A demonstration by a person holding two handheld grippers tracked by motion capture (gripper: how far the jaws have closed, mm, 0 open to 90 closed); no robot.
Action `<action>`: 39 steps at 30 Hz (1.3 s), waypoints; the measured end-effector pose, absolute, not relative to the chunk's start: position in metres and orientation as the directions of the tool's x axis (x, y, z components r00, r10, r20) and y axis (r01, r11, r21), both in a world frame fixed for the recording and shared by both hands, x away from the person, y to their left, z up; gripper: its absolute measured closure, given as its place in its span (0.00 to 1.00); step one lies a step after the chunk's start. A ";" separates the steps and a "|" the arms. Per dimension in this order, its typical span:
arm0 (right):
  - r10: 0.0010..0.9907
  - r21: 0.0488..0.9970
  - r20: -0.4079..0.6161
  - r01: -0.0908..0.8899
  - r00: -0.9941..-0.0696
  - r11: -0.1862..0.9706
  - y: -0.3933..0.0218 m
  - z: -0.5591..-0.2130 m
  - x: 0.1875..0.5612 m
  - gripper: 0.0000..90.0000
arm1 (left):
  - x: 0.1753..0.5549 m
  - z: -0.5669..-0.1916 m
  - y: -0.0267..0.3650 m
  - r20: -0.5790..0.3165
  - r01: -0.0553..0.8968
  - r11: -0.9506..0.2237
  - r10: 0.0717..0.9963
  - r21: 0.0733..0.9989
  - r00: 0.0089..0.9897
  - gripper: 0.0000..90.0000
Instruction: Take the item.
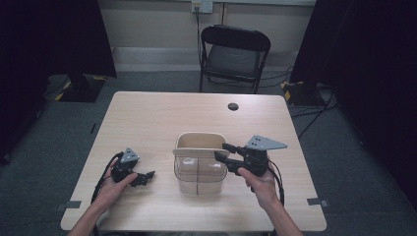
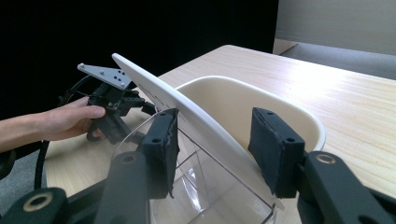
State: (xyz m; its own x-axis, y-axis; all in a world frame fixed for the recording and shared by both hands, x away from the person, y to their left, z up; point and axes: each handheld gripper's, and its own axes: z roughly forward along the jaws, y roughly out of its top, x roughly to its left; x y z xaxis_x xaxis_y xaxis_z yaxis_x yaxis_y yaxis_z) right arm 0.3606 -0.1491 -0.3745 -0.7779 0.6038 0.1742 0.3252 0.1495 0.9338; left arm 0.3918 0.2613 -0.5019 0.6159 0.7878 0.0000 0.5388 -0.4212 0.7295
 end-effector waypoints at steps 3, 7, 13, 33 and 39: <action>0.603 0.934 0.174 0.325 -0.778 0.150 -0.149 -0.374 0.361 0.58 | 0.392 -0.502 0.262 0.004 0.536 -0.425 0.787 0.729 0.617 0.11; 0.604 0.934 0.174 0.325 -0.778 0.149 -0.149 -0.374 0.361 0.58 | 0.392 -0.502 0.261 0.001 0.538 -0.422 0.787 0.729 0.616 0.11; 0.605 0.934 0.173 0.325 -0.777 0.151 -0.149 -0.374 0.361 0.58 | 0.392 -0.502 0.261 0.001 0.538 -0.422 0.788 0.729 0.616 0.11; 0.598 0.934 0.179 0.325 -0.781 0.146 -0.149 -0.375 0.361 0.59 | 0.392 -0.502 0.261 0.000 0.539 -0.421 0.788 0.730 0.616 0.11; 0.597 0.935 0.178 0.324 -0.782 0.146 -0.150 -0.375 0.362 0.59 | 0.391 -0.502 0.261 0.000 0.539 -0.419 0.790 0.730 0.614 0.11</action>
